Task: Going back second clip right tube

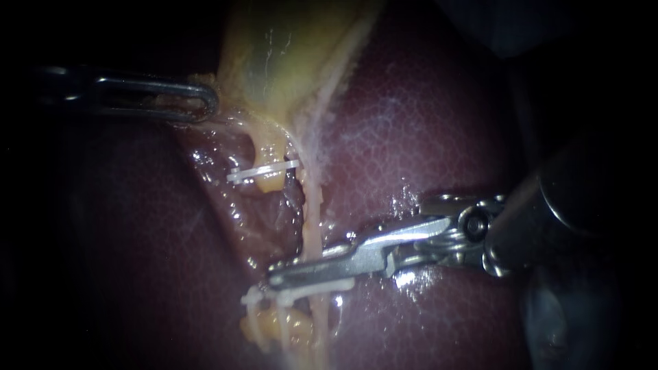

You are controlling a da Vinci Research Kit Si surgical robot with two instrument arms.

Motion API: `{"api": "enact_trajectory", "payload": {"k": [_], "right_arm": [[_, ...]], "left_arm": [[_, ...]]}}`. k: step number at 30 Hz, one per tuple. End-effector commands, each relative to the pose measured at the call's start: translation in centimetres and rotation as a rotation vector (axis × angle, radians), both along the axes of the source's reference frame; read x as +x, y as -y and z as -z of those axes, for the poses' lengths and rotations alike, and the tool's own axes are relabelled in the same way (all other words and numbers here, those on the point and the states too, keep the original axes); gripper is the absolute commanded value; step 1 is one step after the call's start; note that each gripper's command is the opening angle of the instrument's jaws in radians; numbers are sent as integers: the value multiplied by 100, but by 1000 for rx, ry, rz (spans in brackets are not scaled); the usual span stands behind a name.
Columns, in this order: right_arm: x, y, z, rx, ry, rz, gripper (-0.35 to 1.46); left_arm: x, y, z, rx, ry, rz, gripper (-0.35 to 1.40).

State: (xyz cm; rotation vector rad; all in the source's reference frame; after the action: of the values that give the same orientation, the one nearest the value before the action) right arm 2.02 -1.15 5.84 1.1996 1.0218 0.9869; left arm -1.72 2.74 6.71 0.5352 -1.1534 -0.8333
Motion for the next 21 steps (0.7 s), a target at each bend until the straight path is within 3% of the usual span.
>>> {"api": "enact_trajectory", "payload": {"k": [1,5,9,11,14,17,21], "right_arm": [[0,0,0,-5,-1,0,-35],[1,0,-4,-55,-20,15,-35],[6,4,-12,-215,-56,38,29],[9,7,-18,-304,-56,37,41],[9,14,-28,-481,4,20,50],[1,17,-32,-641,33,59,50],[-16,15,-21,-835,44,127,50]], "left_arm": [[0,0,0,0,0,0,-35],[0,1,-1,-1,-1,0,-35],[0,1,-1,-1,-1,0,-35],[-1,1,-1,-1,-1,0,-35],[0,1,-1,-1,-1,0,-35],[1,1,-1,-1,-1,0,-35],[1,1,-1,-1,-1,0,-35]]}}
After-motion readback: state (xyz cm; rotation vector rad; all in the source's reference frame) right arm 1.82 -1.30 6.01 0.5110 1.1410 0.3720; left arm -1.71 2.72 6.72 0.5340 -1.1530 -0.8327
